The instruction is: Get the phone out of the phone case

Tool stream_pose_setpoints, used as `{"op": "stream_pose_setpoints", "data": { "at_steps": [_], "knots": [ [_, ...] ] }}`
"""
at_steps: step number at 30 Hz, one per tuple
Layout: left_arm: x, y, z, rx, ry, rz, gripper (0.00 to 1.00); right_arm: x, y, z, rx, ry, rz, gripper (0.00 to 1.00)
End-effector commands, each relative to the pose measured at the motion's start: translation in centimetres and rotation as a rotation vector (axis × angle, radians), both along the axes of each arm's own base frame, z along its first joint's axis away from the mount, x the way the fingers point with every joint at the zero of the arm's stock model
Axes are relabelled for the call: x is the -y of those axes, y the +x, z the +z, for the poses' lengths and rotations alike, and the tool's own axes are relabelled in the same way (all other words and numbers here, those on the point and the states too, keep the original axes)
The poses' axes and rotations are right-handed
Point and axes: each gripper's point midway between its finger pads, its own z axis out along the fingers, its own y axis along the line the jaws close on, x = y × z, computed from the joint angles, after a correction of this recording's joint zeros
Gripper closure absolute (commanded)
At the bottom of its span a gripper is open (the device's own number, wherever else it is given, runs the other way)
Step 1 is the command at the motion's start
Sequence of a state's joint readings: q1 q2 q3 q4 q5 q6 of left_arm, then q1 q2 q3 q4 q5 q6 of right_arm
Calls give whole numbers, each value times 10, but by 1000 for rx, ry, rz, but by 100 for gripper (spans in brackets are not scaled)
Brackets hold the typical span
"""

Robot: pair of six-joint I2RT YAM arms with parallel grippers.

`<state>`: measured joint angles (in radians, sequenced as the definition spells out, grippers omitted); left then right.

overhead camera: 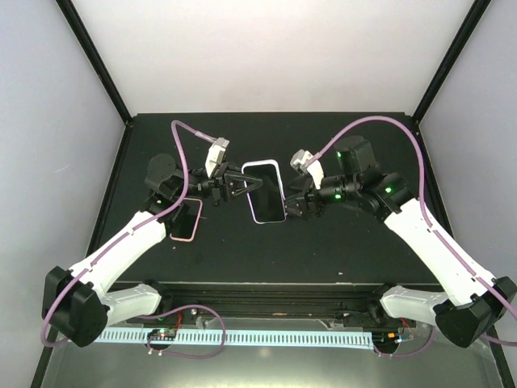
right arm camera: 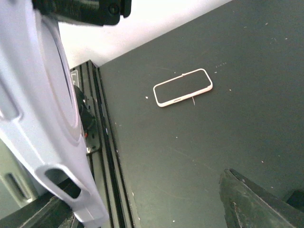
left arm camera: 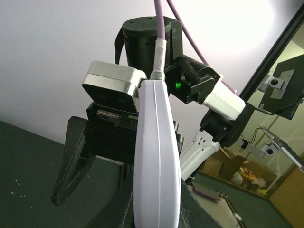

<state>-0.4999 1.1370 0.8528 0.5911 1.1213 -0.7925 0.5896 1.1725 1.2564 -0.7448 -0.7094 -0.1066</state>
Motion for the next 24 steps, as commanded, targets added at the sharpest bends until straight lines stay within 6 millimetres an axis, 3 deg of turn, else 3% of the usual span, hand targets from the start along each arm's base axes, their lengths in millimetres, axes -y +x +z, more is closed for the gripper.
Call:
{"op": "stream_pose_setpoints", "data": {
  "at_steps": [1,6,10,13,17,21,24],
  "knots": [
    [17,-37,-35,-122,96,-224,98,-21,27,105,236,283,-13,26],
    [19,-36,-41,-125,96,-221,98,-26,20,118,214,337,39,33],
    [17,-36,-36,-113,82,-201,98,-31,3,115,201,365,159,54],
    [17,-30,-33,-102,79,-153,98,-32,-6,99,146,371,210,69],
    [18,-14,-32,-102,70,-67,98,-29,-12,70,99,335,218,81],
    [19,14,-34,-116,61,55,96,-24,-9,34,25,311,181,94],
    [19,36,-33,-113,53,143,94,-13,-5,14,-47,315,150,98]
  ]
}}
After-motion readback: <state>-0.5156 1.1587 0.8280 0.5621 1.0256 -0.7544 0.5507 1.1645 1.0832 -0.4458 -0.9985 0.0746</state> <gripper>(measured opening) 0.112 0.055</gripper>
